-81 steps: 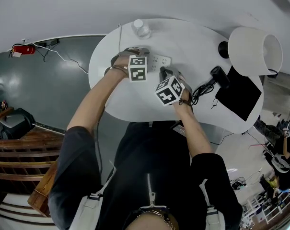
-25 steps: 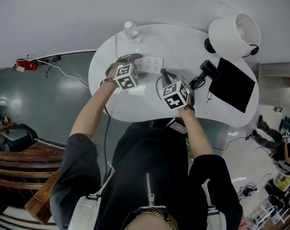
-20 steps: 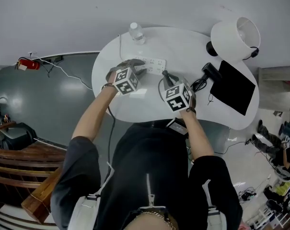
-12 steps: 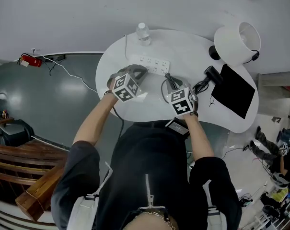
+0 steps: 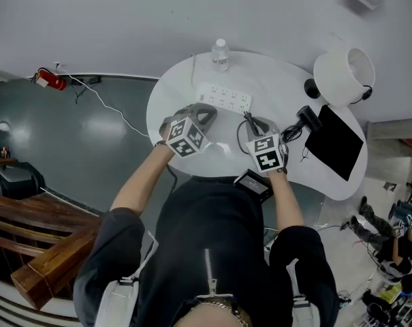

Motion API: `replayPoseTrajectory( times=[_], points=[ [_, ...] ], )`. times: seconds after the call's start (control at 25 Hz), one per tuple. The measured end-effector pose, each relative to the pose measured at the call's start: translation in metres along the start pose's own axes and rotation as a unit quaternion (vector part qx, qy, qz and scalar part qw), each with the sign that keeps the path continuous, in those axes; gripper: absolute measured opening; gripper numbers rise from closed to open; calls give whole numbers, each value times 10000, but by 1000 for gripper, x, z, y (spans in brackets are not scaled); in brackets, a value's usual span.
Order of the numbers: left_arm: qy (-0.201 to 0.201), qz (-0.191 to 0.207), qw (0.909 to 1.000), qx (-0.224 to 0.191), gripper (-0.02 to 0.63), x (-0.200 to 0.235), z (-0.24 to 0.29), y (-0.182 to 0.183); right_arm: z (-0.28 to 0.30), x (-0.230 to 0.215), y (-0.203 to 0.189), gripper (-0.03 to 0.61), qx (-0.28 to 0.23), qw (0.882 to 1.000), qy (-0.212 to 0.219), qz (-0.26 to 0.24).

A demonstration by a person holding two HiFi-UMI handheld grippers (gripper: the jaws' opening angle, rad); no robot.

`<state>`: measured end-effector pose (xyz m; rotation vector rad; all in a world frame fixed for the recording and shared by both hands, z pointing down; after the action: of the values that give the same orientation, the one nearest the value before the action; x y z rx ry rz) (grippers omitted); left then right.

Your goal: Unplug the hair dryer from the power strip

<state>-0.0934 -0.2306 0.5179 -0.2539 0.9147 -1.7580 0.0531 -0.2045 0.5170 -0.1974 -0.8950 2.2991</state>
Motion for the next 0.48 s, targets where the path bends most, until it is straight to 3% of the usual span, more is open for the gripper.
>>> replayPoseTrajectory(
  times=[0.48],
  points=[
    [204, -145, 9997, -72, 12, 0, -20, -8, -5, 12, 4, 52, -87, 10000, 27, -34]
  ],
)
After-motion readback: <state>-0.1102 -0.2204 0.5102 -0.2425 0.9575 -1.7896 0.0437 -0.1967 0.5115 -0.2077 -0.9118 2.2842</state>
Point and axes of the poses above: the fingertips, and each gripper's own axes: z forward along the fingers, x to its left, y out of its top, the point moved 5 cm from there along -z, backward along the fingers, and after that the axes turned 3 degrees about x, right-handed, at the moved point
